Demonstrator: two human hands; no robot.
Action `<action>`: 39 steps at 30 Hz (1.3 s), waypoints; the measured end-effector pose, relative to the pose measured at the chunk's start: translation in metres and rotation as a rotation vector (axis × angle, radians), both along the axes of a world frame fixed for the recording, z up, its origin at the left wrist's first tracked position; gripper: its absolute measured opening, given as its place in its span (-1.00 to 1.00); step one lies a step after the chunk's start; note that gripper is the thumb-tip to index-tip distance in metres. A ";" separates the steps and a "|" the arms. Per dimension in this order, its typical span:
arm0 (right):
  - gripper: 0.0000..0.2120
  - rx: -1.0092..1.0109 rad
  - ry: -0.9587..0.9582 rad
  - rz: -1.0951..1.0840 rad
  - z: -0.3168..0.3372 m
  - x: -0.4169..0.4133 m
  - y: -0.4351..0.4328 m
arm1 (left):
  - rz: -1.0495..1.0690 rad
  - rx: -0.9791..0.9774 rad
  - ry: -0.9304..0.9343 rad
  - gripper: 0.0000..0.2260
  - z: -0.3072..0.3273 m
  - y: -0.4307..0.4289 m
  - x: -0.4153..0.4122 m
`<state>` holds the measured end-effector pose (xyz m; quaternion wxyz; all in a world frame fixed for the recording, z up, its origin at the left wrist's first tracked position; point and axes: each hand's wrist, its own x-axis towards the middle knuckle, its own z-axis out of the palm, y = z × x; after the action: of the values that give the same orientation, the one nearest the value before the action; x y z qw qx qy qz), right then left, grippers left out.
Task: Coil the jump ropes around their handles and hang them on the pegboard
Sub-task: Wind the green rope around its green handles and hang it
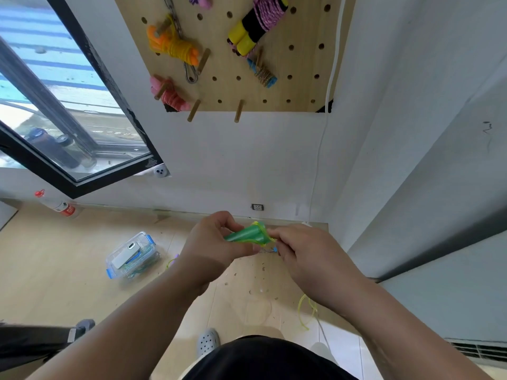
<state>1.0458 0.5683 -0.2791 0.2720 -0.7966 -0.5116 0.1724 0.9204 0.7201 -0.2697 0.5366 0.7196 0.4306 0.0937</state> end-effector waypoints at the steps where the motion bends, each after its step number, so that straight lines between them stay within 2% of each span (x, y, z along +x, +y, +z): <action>1: -0.73 0.050 0.031 -0.037 -0.002 0.000 -0.002 | 0.046 -0.047 -0.043 -0.65 0.000 0.000 0.001; 6: -0.84 0.203 0.060 -0.132 -0.009 0.000 -0.010 | 0.229 -0.195 -0.195 -0.68 -0.001 0.002 0.008; 9: -0.91 0.225 0.209 -0.219 -0.012 0.004 -0.013 | 0.259 -0.357 -0.312 -0.71 0.001 0.001 0.011; 15: -0.82 0.257 0.423 -0.201 -0.011 0.007 -0.020 | 0.311 -0.540 -0.483 -0.68 0.007 -0.001 0.012; 18: -0.81 0.271 0.498 -0.222 -0.015 0.006 -0.017 | 0.223 -0.678 -0.524 -0.68 0.008 -0.008 0.010; 21: -0.76 0.255 0.558 -0.177 -0.016 0.011 -0.013 | 0.024 -0.810 -0.521 -0.70 0.011 -0.013 0.004; 23: -0.74 0.176 0.519 -0.083 -0.016 0.018 -0.012 | -0.139 -0.841 -0.468 -0.64 0.012 -0.008 -0.001; 25: -0.80 0.067 0.407 -0.003 -0.017 0.025 -0.010 | -0.310 -0.756 -0.332 -0.63 0.016 -0.002 -0.006; 28: -0.86 -0.039 0.230 0.106 -0.014 0.033 -0.004 | -0.503 -0.440 -0.020 -0.65 0.022 0.003 -0.011; 31: -0.87 -0.124 0.062 0.193 -0.005 0.030 0.003 | -0.592 -0.175 0.187 -0.70 0.020 0.004 -0.013; 34: -0.85 -0.122 -0.020 0.146 0.004 0.022 0.008 | -0.503 0.035 0.242 -0.68 0.013 0.002 -0.010; 39: -0.81 -0.057 -0.055 0.034 0.004 0.010 0.011 | -0.230 0.205 0.156 -0.64 0.004 -0.006 -0.001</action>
<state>1.0560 0.5791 -0.2753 0.2319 -0.7996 -0.5273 0.1699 0.9196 0.7136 -0.2654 0.4325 0.8202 0.3739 0.0190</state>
